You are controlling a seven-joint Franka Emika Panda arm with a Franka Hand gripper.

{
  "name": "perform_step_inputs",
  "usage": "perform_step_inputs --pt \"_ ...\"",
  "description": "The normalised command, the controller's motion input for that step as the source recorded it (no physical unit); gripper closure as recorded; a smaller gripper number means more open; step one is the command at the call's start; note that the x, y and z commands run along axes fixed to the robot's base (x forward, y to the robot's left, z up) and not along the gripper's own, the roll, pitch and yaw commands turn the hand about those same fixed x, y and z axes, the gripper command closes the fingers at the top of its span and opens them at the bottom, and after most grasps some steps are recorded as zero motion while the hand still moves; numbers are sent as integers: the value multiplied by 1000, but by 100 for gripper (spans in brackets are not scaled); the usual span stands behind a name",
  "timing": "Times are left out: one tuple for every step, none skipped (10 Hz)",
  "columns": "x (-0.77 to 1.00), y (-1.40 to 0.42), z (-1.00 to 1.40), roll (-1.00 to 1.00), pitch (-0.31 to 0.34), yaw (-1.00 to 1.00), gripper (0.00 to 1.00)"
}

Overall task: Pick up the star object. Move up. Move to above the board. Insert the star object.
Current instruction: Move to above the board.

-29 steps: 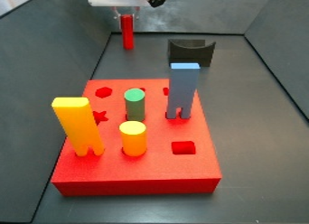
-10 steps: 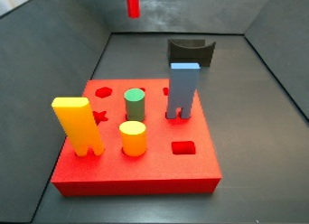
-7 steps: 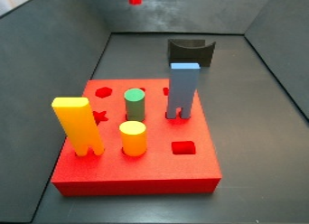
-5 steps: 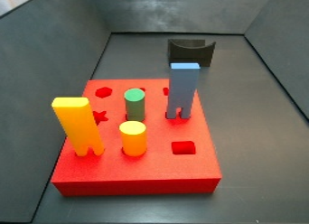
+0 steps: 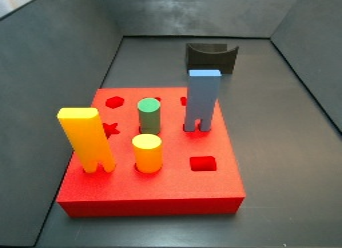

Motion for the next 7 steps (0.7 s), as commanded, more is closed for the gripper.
perform_step_inputs --pt "166 -1000 93 181 427 -159 100" --pt "170 -1000 98 152 347 -81 100" --pt "173 -1000 97 87 286 -55 100" --pt "181 -1000 97 16 178 -18 100" --pt "183 -1000 99 1 142 -8 100" --pt "193 -1000 100 -4 124 1 100" --pt "202 -1000 102 -14 129 5 100"
